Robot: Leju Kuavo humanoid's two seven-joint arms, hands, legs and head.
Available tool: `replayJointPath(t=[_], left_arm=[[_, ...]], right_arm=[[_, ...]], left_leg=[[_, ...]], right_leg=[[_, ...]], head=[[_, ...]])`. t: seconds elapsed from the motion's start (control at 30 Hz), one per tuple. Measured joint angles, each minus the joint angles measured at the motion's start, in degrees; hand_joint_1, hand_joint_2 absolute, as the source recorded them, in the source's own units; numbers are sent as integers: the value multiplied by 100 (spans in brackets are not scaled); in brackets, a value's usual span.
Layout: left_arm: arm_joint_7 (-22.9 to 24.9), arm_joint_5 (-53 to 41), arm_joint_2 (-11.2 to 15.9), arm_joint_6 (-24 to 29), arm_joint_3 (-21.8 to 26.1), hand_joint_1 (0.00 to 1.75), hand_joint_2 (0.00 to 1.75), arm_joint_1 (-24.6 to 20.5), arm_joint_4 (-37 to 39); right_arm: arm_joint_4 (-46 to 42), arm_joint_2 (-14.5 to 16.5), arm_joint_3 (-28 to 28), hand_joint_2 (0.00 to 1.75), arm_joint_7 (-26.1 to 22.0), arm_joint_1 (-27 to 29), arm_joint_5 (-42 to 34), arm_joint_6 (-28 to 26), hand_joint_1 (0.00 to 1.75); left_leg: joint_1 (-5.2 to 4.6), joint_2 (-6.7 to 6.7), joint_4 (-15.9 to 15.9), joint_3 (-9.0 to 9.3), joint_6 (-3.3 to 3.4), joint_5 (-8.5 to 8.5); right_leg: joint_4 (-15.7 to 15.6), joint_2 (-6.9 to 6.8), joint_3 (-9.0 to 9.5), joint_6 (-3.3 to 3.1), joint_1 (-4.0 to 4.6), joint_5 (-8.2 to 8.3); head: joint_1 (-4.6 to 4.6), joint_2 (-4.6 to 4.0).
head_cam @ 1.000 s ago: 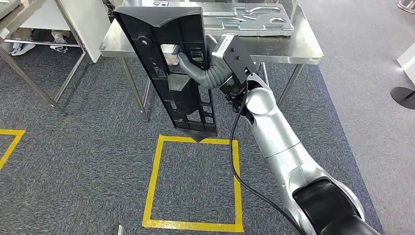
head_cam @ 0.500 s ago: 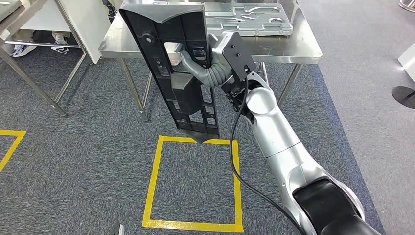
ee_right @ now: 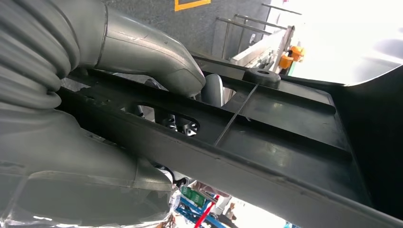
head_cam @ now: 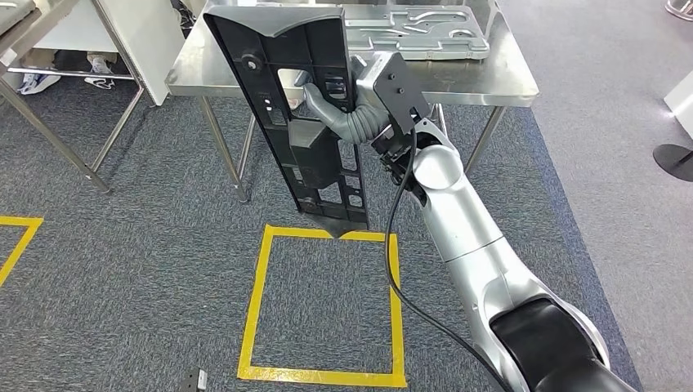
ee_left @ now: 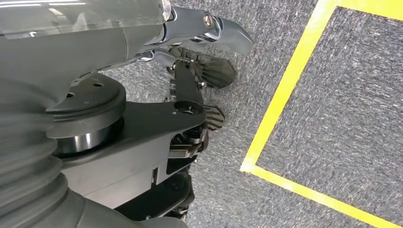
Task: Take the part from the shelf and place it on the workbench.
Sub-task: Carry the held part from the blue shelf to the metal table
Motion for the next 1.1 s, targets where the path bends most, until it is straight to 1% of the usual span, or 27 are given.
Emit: replayJointPath(t=[0.13, 0.3, 0.83, 1.0, 1.07, 1.1], left_arm=[[11, 25, -2, 5, 0, 0, 175, -1, 0], [43, 34, -2, 14, 2, 0, 175, 0, 0], [46, 31, -2, 15, 0, 0, 175, 2, 0], [38, 26, 0, 17, -3, 0, 175, 2, 0], [34, 25, -3, 19, -7, 0, 175, 2, 0], [32, 22, -5, 19, -10, 0, 175, 1, 0]], right_arm=[[0, -2, -7, 175, -5, -3, 8, 3, 175], [1, -2, -7, 175, -6, -4, 11, 10, 175], [0, -2, -7, 175, -6, -4, 14, 17, 175], [0, -2, -5, 175, 0, -2, 32, 17, 175], [-4, -3, -5, 175, 2, -4, 42, 16, 175], [-8, -6, -6, 175, 3, -8, 46, 15, 175]], left_leg=[[15, 0, -31, 4, -2, 21], [10, 0, -27, -2, 3, 23], [21, 1, -28, -2, -5, 27], [-13, -2, 5, -17, 24, 14], [7, 11, -43, 7, 58, 38], [23, 25, -82, 26, 84, 58]], right_leg=[[-2, -3, -2, -43, 11, 1], [-9, -5, -2, -22, 9, 8], [0, -5, -14, -21, 21, 8], [-16, -4, -10, 18, -11, 24], [-11, -7, -5, 41, -9, 14], [63, -23, -35, 49, -6, -47]], head=[[3, 0], [3, -1], [2, -1], [1, -1], [0, 0], [5, 0]])
